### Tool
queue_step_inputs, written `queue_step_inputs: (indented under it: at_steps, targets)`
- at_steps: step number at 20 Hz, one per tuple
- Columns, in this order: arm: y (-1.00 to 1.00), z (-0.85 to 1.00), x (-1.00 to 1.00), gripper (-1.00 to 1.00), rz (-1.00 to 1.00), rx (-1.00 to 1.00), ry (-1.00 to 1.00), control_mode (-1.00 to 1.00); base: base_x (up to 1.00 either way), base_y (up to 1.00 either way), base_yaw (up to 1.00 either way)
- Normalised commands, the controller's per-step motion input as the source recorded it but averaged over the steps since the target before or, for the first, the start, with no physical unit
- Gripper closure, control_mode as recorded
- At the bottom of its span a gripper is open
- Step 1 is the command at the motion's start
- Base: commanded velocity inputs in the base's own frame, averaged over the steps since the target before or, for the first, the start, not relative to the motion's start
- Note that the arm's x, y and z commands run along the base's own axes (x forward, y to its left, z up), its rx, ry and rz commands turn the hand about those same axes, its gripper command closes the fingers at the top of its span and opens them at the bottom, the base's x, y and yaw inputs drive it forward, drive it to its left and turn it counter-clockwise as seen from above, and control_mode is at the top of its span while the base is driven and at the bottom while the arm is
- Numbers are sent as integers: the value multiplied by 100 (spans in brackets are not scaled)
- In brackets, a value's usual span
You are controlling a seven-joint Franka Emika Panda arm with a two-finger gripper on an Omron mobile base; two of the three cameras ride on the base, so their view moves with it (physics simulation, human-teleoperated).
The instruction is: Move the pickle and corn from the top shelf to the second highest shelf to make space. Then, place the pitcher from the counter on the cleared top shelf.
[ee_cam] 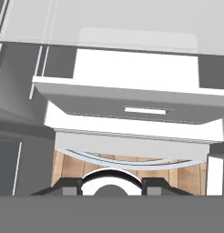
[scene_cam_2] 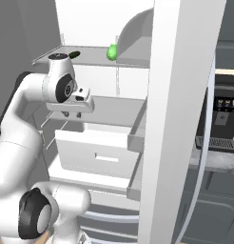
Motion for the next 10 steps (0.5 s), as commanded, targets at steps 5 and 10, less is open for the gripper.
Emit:
queue_step_inputs:
  at_steps: [5, 10]
  targets:
    - [1, 0, -1, -100, 0, 0, 0, -100, 0, 0, 0]
    - [0, 0, 0, -100, 0, 0, 0, -100, 0, 0, 0]
